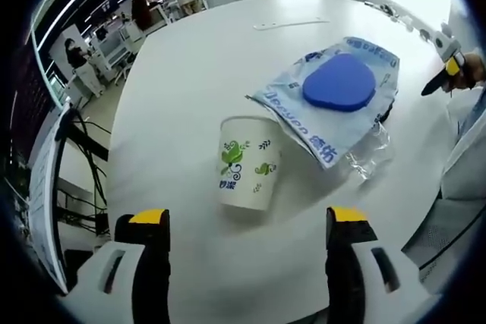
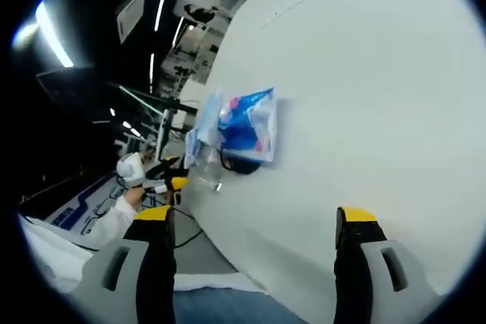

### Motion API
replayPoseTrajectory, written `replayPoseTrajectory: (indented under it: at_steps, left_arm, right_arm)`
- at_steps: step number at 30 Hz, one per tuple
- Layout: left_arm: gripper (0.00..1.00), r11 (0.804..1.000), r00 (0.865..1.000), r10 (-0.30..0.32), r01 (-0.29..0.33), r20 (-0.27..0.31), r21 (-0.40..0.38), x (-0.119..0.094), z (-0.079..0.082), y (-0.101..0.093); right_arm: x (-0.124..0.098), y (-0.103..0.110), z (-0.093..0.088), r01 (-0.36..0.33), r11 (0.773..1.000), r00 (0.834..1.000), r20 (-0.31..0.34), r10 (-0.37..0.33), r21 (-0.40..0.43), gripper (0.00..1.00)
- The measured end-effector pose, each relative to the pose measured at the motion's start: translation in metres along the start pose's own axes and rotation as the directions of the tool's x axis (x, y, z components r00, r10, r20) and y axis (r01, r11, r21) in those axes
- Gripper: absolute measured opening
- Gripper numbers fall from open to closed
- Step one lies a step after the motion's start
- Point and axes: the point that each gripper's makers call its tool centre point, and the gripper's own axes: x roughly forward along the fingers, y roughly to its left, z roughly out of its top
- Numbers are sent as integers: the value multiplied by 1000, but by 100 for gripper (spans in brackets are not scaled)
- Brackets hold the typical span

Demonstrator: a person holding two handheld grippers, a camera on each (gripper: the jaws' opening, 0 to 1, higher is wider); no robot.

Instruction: Arrange the tabletop items into an orderly group along one side of the table until the central work area is clear of visible clutter.

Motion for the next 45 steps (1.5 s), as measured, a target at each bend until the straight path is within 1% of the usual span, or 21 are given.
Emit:
replayPoseTrajectory:
  at_steps: [5,17,25,34,38,45]
  left_arm:
    - [88,1000,1000,0,0,-9,11,2,-1,0]
    - [87,1000,1000,-3,3,-19,12,5,-2,2]
    - [86,1000,1000,-5,5,-26,18,6,-2,2]
    - [86,1000,1000,-7,7,-27,16,25,-11,19]
    - [86,1000,1000,-7,7,-28,17,29,-12,22]
    - [86,1000,999,-9,10,-36,25,34,-13,22]
  right_arm:
    - [1,-2,1,3,1000,1000,2,-3,2,86]
    - [1,-6,0,4,1000,1000,13,-5,30,86]
    - [2,-6,-2,5,999,1000,10,-6,38,86]
    - [0,-7,-2,8,998,1000,17,-9,56,86]
    - [1,-8,-1,9,998,1000,17,-10,62,86]
    - [2,-11,-1,9,997,1000,17,-10,73,85]
